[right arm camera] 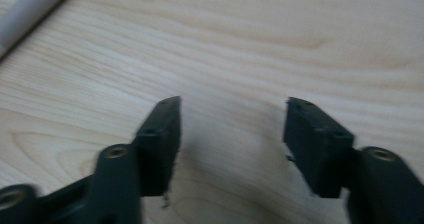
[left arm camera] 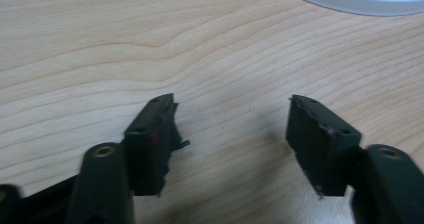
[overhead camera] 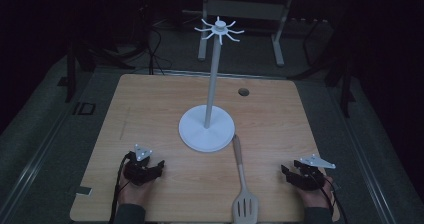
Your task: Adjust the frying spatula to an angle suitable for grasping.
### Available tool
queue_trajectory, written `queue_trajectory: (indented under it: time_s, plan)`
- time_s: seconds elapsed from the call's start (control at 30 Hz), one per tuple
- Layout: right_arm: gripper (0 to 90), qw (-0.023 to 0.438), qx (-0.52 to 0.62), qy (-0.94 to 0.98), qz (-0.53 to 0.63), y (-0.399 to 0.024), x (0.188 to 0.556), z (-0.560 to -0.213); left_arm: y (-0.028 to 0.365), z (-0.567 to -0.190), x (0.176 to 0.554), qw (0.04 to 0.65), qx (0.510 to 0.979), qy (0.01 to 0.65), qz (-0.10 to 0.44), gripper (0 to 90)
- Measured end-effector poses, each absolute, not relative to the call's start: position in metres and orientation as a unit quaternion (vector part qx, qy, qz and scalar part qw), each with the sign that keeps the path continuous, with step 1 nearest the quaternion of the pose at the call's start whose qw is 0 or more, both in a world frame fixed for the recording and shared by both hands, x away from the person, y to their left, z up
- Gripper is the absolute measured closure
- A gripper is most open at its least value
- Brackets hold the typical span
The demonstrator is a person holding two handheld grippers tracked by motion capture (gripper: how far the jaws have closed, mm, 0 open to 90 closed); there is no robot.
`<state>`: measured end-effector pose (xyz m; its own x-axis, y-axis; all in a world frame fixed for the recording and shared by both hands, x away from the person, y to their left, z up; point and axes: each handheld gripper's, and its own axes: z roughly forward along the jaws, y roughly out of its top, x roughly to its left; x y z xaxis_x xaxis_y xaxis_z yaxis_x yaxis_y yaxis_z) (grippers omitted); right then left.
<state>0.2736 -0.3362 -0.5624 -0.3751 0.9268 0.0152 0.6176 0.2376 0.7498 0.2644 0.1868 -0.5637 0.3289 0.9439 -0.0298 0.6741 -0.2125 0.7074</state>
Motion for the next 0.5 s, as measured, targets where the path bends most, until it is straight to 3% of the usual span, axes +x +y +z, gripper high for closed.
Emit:
queue_trajectory:
  time_s: [0.2, 0.5]
  plan:
    - [52.5, 0.254, 0.500, 0.748, 0.355, -0.316, 0.264, -0.545, 0.196, -0.557, 0.253, 0.341, 0.753, 0.523, 0.207, 43.0]
    - [56.8, 0.293, 0.491, 0.748, 0.337, -0.288, 0.257, -0.525, 0.205, -0.549, 0.242, 0.364, 0.743, 0.521, 0.210, 43.2]
